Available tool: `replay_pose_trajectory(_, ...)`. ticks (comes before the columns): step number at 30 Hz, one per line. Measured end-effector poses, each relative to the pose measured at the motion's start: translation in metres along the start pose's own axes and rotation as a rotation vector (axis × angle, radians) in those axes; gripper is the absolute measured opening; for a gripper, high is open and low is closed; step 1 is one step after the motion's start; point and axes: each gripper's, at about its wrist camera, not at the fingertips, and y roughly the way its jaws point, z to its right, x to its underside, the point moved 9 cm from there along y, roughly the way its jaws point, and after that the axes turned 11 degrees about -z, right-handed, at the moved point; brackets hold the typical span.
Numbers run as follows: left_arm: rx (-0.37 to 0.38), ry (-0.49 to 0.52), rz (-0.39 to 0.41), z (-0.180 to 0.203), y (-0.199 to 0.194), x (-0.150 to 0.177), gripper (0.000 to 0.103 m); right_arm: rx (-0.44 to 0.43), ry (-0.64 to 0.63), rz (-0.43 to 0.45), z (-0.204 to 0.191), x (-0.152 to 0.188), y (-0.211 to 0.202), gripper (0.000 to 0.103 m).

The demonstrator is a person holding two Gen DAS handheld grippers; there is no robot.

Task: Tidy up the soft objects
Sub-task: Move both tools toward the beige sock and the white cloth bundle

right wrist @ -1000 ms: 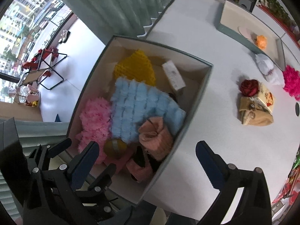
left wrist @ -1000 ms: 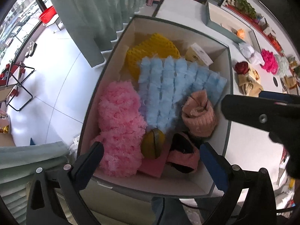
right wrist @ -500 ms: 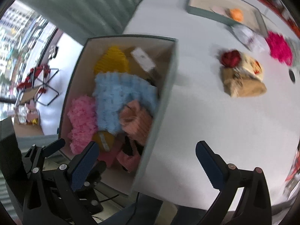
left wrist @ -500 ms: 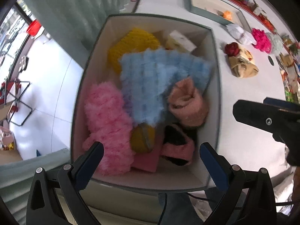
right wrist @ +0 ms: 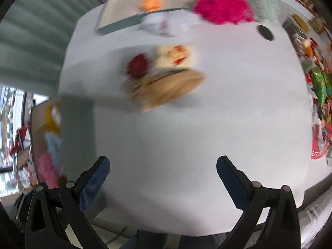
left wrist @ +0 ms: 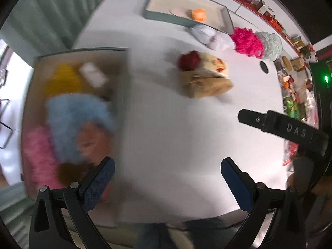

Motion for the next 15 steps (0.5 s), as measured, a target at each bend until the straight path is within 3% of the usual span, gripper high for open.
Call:
replay_pose_trajectory(7, -0.011, -0.163, -0.049, 0.032, 0.062, -0.057, 0.103, -0.025, 0.057, -0.011, 0.061, -0.038, 0.001, 0.103)
replay_pose_trajectory(15, -0.011, -0.307, -0.068, 0.033, 0.107, -0.102, 0.103, 0.0, -0.054, 0.025, 0.069, -0.105, 0.003, 0.103)
